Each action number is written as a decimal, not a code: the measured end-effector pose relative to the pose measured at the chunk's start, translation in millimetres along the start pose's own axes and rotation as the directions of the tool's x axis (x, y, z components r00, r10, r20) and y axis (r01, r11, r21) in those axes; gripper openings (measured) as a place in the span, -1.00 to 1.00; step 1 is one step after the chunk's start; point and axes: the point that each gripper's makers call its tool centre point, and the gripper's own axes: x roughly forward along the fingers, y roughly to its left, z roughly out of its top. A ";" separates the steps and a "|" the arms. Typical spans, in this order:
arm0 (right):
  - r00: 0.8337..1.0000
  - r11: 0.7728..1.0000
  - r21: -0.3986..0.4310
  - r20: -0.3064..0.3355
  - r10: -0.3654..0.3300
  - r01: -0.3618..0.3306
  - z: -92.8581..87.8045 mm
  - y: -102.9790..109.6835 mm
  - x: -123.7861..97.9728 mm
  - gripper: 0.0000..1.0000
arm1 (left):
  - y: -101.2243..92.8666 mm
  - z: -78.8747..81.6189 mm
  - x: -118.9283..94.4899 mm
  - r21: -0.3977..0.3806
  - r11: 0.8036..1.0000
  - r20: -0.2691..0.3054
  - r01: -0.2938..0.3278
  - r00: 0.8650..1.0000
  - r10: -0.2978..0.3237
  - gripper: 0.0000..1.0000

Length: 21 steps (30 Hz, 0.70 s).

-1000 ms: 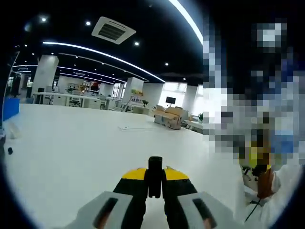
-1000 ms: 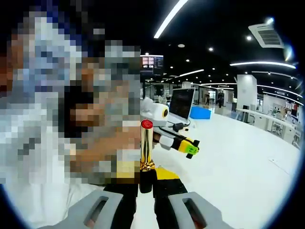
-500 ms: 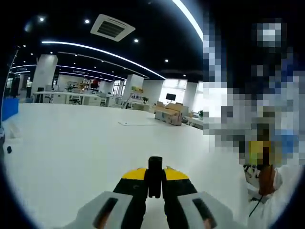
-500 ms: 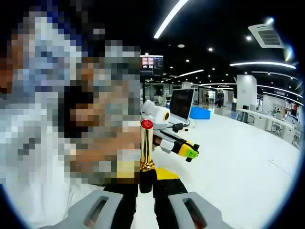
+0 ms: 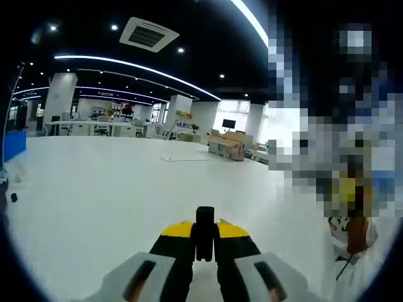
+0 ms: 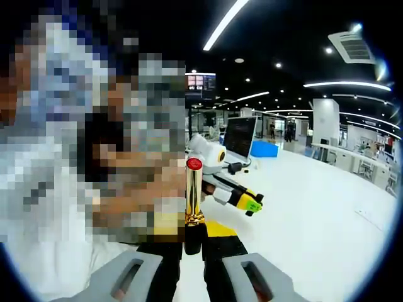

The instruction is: Unscrew the lipstick cap, remove the lipstick, and put the cap back on the lipstick

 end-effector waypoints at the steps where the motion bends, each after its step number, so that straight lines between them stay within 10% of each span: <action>1: 1.000 1.000 0.000 0.000 0.000 0.000 0.0 -0.1 0.0 -0.78 | 0.6 -0.7 0.2 -0.001 1.000 -0.002 0.000 1.000 0.000 -0.73; 21: 1.000 1.000 -0.004 0.001 -0.003 0.003 0.9 1.2 -1.0 -0.78 | -4.6 -21.5 10.3 0.050 0.998 -0.062 0.029 0.998 -0.026 -0.73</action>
